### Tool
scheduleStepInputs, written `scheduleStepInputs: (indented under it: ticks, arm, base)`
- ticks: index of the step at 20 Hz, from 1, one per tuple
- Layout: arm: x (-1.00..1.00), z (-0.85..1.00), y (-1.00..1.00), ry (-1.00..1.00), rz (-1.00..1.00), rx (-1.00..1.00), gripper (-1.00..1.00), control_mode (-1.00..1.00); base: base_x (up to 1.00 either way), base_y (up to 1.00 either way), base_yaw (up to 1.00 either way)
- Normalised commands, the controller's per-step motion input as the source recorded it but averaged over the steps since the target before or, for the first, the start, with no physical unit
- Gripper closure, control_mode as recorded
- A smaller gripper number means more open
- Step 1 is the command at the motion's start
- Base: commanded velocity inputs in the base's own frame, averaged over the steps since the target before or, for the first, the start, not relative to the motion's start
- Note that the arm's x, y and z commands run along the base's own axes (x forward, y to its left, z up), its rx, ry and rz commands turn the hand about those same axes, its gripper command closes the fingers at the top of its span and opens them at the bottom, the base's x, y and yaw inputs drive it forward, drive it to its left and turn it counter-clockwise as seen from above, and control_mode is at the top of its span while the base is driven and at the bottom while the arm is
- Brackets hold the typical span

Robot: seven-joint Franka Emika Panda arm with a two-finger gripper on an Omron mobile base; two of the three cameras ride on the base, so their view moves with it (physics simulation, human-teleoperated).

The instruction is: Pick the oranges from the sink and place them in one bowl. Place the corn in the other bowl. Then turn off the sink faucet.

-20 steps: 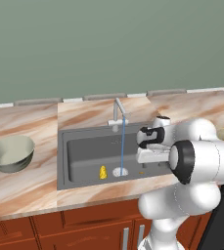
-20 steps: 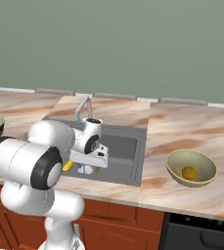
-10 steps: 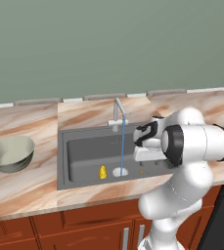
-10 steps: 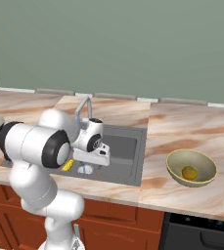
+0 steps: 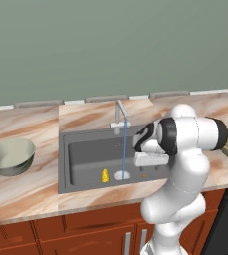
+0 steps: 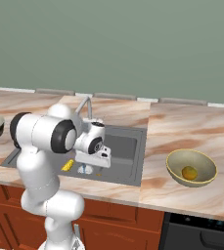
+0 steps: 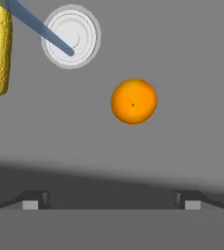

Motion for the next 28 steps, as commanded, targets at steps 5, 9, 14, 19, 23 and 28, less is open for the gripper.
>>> scheduleStepInputs:
  ticks: [5, 9, 14, 19, 23, 28]
  arm:
    - [0.08, -0.33, 0.0, 0.0, 0.0, 0.0, -1.0, -1.0]
    - [0.0, -0.36, 0.0, 0.0, 0.0, 0.0, -1.0, -1.0]
    - [0.05, -0.3, 0.0, 0.0, 0.0, 0.0, -1.0, -1.0]
    - [0.24, -0.16, 0.0, -0.01, 0.0, 0.02, -1.0, -1.0]
    - [0.29, -0.14, 0.0, -0.02, 0.0, 0.02, -1.0, -1.0]
    - [0.05, -0.26, 0.0, 0.0, 0.0, 0.01, -1.0, -1.0]
  base:
    - [0.0, 0.0, 0.0]
    - [0.0, 0.0, 0.0]
    - [0.0, 0.0, 0.0]
    - [0.0, 0.0, 0.0]
    - [0.0, 0.0, 0.0]
    - [0.0, 0.0, 0.0]
